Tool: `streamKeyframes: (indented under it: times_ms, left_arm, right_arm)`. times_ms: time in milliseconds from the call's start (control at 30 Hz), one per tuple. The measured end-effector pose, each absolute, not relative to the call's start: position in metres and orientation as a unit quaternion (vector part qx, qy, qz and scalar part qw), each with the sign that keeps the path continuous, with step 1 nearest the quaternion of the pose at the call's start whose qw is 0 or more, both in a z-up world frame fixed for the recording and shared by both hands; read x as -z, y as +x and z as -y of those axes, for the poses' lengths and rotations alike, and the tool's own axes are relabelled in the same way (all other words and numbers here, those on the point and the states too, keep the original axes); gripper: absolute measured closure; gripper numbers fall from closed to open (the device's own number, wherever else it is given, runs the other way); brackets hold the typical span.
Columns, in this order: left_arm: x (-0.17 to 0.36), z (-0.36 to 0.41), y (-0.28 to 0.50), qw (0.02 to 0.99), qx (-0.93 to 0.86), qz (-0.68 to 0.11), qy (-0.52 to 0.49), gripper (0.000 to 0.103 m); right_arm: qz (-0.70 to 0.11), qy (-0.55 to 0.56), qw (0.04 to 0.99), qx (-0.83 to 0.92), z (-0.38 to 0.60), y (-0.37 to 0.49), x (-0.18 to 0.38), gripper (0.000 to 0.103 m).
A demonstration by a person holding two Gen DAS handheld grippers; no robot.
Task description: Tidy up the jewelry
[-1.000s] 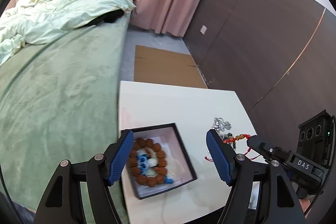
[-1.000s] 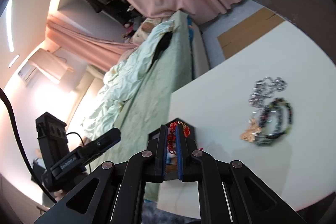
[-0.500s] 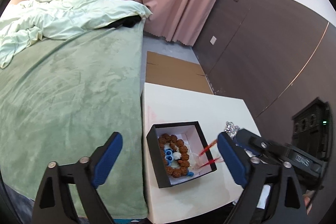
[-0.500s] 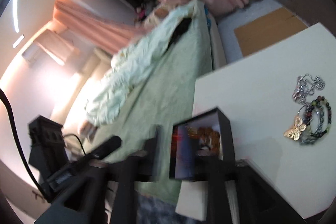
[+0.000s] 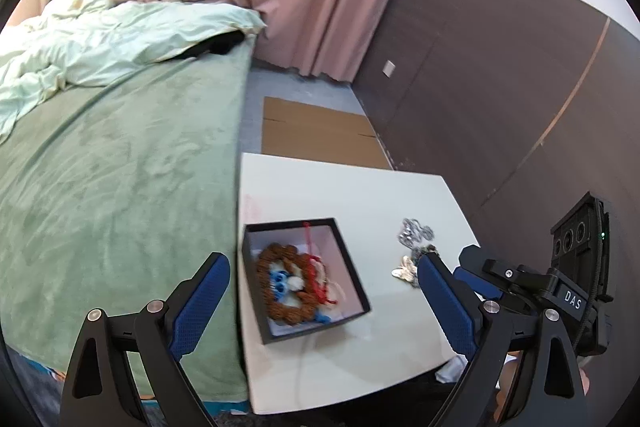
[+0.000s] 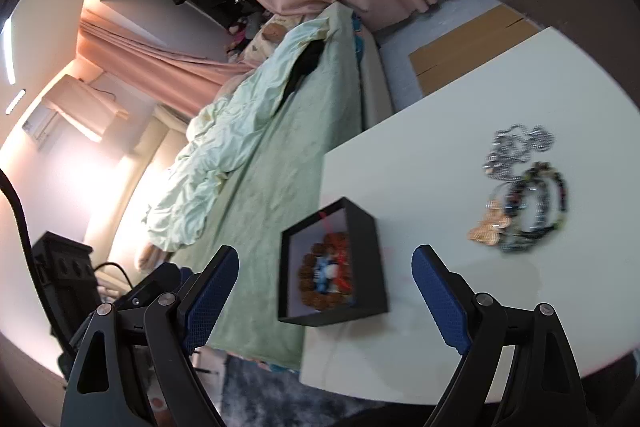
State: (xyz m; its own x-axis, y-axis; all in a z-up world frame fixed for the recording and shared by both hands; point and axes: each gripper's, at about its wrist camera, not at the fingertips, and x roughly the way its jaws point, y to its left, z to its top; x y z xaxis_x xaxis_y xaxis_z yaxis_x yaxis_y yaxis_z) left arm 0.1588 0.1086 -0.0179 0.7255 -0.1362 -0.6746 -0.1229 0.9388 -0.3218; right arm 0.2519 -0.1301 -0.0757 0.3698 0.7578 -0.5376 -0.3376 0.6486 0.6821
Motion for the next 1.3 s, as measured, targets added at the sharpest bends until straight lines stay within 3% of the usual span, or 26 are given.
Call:
streamKeyframes:
  times_ms: [400, 500, 667, 1133, 1267, 1300]
  left_arm:
    - [0.015, -0.061, 0.171, 0.911, 0.030, -0.379, -0.160, 0.008]
    - [0.016, -0.048, 0.176, 0.910, 0.036, -0.383, -0.155, 0.008]
    - [0.020, -0.029, 0.186, 0.908, 0.047, -0.388, -0.151, 0.003]
    - [0.039, 0.011, 0.226, 0.893, 0.055, -0.432, -0.117, 0.001]
    - [0.049, 0.022, 0.240, 0.886, 0.063, -0.447, -0.105, 0.010]
    - [0.050, 0.025, 0.243, 0.885, 0.064, -0.451, -0.101, 0.016]
  right_arm:
    - [-0.431, 0.234, 0.822, -0.290, 0.189, 0.249, 0.072, 0.014]
    - [-0.424, 0.233, 0.830, -0.278, 0.202, 0.248, 0.070, 0.007]
    - [-0.419, 0.231, 0.837, -0.264, 0.221, 0.250, 0.068, 0.006]
    - [-0.458, 0.281, 0.817, -0.207, 0.278, 0.275, 0.093, 0.006]
    - [-0.470, 0.300, 0.806, -0.198, 0.291, 0.280, 0.101, 0.006]
    - [-0.471, 0.302, 0.805, -0.196, 0.294, 0.281, 0.103, 0.006]
